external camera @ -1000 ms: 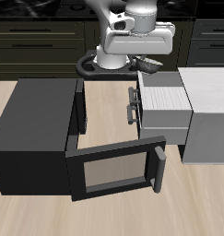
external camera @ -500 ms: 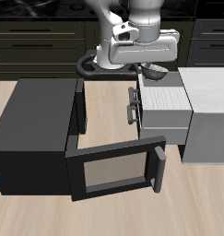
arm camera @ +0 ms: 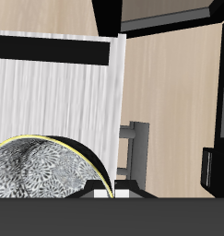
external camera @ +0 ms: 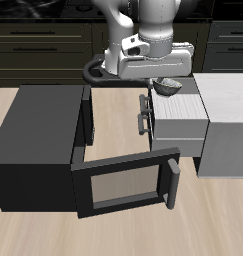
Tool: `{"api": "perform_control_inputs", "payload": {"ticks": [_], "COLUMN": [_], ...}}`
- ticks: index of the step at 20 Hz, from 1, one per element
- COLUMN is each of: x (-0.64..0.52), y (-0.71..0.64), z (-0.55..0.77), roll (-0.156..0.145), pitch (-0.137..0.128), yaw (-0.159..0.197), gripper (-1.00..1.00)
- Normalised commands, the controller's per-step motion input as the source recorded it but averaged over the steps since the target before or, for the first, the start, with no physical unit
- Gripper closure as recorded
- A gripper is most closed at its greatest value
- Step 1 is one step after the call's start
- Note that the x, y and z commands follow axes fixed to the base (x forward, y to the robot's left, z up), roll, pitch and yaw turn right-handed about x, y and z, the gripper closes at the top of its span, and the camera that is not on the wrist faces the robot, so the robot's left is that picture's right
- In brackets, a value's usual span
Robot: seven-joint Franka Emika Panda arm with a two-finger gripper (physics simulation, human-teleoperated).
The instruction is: Place the bowl in the top drawer and close the top drawer
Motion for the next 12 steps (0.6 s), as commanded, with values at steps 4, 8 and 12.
{"api": "perform_control_inputs", "payload": {"ticks": [4,8,12], "x": [0.06,0.04,0.01], "y": [-0.01,0.01,0.07], "z": [-0.17,-0.29,-0.27], "roll": [0.004,0.006,0.017], "pitch": [0.037,0.048,0.048], "yaw": [0.005,0.008,0.020], "gripper": [1.00,1.00,1.00]}}
